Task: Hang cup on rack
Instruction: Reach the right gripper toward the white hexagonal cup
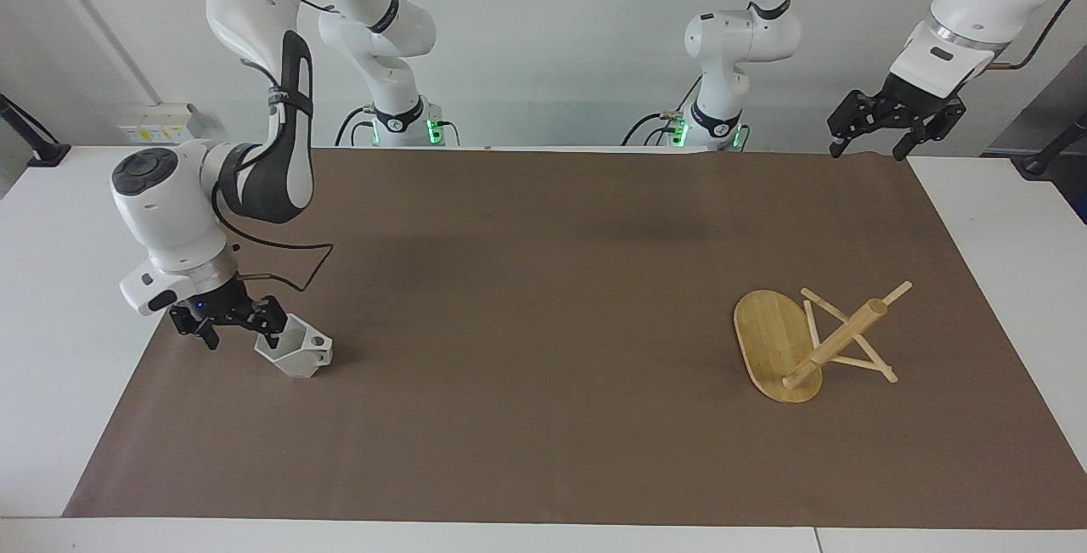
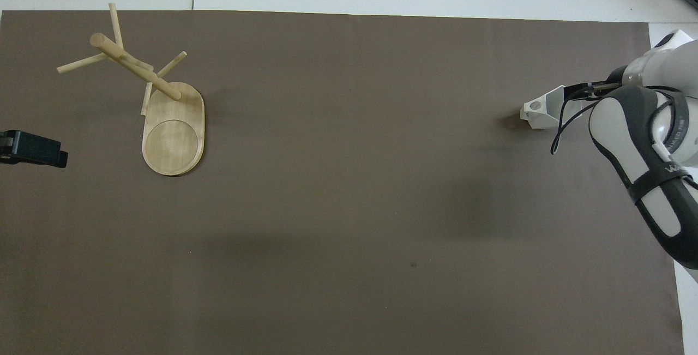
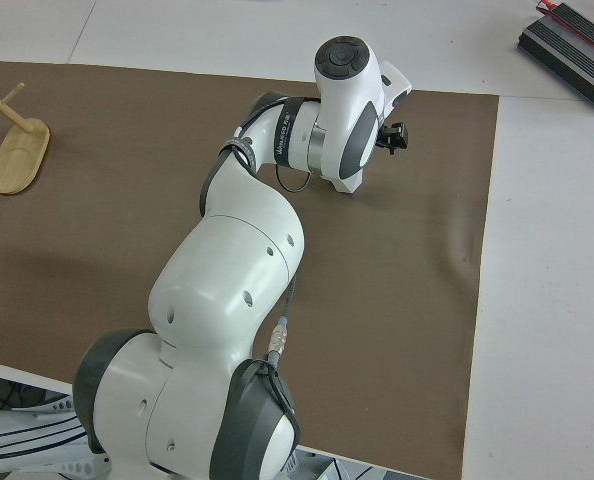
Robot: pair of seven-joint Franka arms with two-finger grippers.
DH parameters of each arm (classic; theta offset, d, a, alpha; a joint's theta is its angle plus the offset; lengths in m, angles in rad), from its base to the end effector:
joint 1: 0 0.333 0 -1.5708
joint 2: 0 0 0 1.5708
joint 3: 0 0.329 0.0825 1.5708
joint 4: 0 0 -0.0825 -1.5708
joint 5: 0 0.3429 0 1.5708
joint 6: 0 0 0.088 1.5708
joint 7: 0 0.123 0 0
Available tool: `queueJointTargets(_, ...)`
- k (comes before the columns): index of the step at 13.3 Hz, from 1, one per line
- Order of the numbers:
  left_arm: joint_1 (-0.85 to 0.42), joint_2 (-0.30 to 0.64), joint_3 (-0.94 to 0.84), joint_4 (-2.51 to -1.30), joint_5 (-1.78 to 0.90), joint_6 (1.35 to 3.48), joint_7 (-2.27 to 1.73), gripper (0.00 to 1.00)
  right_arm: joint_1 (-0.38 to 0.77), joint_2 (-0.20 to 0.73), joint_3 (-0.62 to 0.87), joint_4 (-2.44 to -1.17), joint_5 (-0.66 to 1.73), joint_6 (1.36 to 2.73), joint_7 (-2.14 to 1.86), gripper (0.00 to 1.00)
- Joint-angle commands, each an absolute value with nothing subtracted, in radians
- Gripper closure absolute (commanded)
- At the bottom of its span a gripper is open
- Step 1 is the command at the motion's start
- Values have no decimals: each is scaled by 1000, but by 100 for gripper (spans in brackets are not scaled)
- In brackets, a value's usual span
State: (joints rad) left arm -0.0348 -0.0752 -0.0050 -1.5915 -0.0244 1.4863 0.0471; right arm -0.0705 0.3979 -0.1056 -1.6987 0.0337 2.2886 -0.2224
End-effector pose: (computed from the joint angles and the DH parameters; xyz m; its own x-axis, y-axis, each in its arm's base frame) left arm 0.4792 -0.0224 0.6428 0.9956 -0.0888 -0.0288 -0.0881 -0.9958 0.0254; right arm 0.6428 -0.1049 0.4008 0.9816 0.0432 0.1859 0.0336 -0.9980 0.0540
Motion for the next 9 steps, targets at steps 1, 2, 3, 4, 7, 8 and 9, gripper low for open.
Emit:
queueJointTargets(1, -34, -100, -8, -1620, -6, 1491, 40, 0, -75, 402, -103, -1707, 57, 2304, -230, 4)
queueJointTargets(2, -34, -100, -6, -1620, -6, 1491, 40, 0, -75, 402, -103, -1707, 57, 2303, -230, 6)
queueJointTargets(3, -34, -100, -8, -1620, -6, 1491, 40, 0, -75, 403, -103, -1709, 57, 2301, -227, 9)
queueJointTargets(4, -34, -100, -8, -1620, -6, 1491, 40, 0, -77, 405, -103, -1709, 57, 2299, -215, 12)
queueJointTargets(7, -34, -100, -8, -1620, -6, 1491, 40, 0, -75, 403, -103, -1709, 57, 2289, -144, 16)
queueJointTargets(8, -34, -100, -6, -1620, -6, 1491, 40, 0, -75, 403, -103, -1710, 57, 2289, -135, 16)
queueJointTargets(9, -34, -100, -6, -1620, -6, 1491, 40, 0, -75, 403, -101, -1713, 57, 2286, -132, 19)
